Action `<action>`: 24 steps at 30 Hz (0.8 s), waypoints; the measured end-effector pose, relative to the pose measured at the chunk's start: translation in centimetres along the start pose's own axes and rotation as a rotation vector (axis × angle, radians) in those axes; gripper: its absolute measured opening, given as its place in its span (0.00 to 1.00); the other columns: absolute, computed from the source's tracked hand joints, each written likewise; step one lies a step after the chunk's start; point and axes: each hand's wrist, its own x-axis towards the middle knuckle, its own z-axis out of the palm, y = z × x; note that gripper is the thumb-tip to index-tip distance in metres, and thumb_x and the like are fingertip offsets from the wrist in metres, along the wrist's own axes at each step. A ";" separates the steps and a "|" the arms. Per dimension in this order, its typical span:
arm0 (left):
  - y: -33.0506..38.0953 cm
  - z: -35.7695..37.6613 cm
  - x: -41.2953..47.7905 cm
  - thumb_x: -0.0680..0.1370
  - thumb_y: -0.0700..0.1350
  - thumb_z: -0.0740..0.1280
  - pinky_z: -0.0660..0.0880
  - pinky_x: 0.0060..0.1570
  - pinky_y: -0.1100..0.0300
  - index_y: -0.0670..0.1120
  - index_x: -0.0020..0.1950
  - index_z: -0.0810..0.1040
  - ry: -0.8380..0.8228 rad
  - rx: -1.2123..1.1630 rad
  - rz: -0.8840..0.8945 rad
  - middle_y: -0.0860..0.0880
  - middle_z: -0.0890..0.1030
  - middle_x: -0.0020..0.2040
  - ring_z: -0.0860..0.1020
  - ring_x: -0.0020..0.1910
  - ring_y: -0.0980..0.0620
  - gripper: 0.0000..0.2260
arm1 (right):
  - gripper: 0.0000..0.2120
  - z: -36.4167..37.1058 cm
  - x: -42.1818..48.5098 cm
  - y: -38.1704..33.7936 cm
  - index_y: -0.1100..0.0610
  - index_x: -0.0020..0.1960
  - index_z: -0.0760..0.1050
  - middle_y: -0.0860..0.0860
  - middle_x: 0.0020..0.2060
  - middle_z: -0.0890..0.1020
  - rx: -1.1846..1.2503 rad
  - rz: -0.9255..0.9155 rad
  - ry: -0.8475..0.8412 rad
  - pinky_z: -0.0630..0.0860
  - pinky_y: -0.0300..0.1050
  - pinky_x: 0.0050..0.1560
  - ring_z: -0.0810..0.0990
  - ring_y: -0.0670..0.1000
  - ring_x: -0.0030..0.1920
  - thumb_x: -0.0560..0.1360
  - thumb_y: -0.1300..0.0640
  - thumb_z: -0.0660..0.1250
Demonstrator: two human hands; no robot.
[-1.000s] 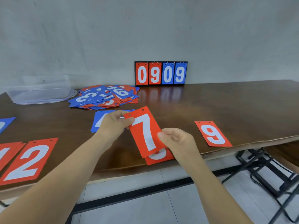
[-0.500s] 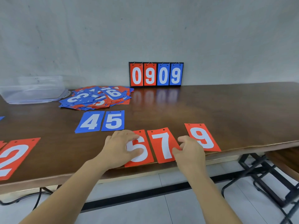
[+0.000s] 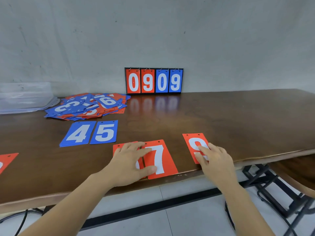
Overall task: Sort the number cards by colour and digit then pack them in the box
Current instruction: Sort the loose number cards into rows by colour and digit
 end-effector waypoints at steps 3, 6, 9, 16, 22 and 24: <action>-0.3 0.5 0.8 0.55 0.84 0.39 0.51 0.72 0.49 0.64 0.75 0.60 -0.020 0.024 -0.011 0.61 0.56 0.77 0.53 0.75 0.56 0.52 | 0.17 -0.2 0.5 2.8 0.50 0.67 0.75 0.50 0.64 0.77 0.085 -0.023 0.008 0.69 0.47 0.62 0.70 0.54 0.66 0.80 0.49 0.60; 0.0 0.4 1.2 0.54 0.85 0.39 0.50 0.72 0.49 0.64 0.74 0.60 -0.042 0.024 -0.009 0.62 0.55 0.77 0.52 0.75 0.57 0.53 | 0.16 -0.2 1.0 4.9 0.51 0.65 0.77 0.50 0.64 0.77 0.103 -0.033 0.009 0.67 0.47 0.64 0.70 0.55 0.66 0.80 0.50 0.62; 0.2 0.3 1.4 0.54 0.85 0.40 0.50 0.72 0.48 0.64 0.74 0.60 -0.052 0.018 -0.002 0.62 0.56 0.77 0.52 0.75 0.56 0.52 | 0.16 -0.2 1.1 6.0 0.52 0.65 0.77 0.51 0.65 0.76 0.157 -0.023 -0.003 0.67 0.48 0.65 0.68 0.56 0.67 0.80 0.50 0.62; 0.4 0.2 1.4 0.53 0.85 0.40 0.51 0.73 0.47 0.65 0.75 0.59 -0.049 0.008 -0.014 0.62 0.56 0.76 0.53 0.75 0.56 0.53 | 0.17 -0.1 1.0 6.0 0.51 0.68 0.75 0.50 0.67 0.74 0.164 0.006 0.007 0.67 0.47 0.65 0.66 0.53 0.69 0.80 0.49 0.60; 0.8 -0.4 0.9 0.61 0.81 0.50 0.52 0.73 0.47 0.62 0.74 0.62 0.011 -0.130 -0.030 0.61 0.60 0.75 0.55 0.74 0.57 0.44 | 0.17 -0.6 0.7 5.6 0.54 0.65 0.77 0.52 0.64 0.77 0.245 0.020 0.023 0.67 0.49 0.65 0.68 0.54 0.67 0.79 0.49 0.62; 1.0 -1.0 0.7 0.65 0.75 0.55 0.52 0.73 0.47 0.62 0.73 0.63 0.062 -0.185 -0.045 0.60 0.61 0.75 0.55 0.74 0.57 0.38 | 0.16 -1.0 0.6 5.1 0.56 0.62 0.79 0.50 0.56 0.80 0.315 0.003 0.078 0.67 0.49 0.59 0.72 0.54 0.61 0.79 0.50 0.63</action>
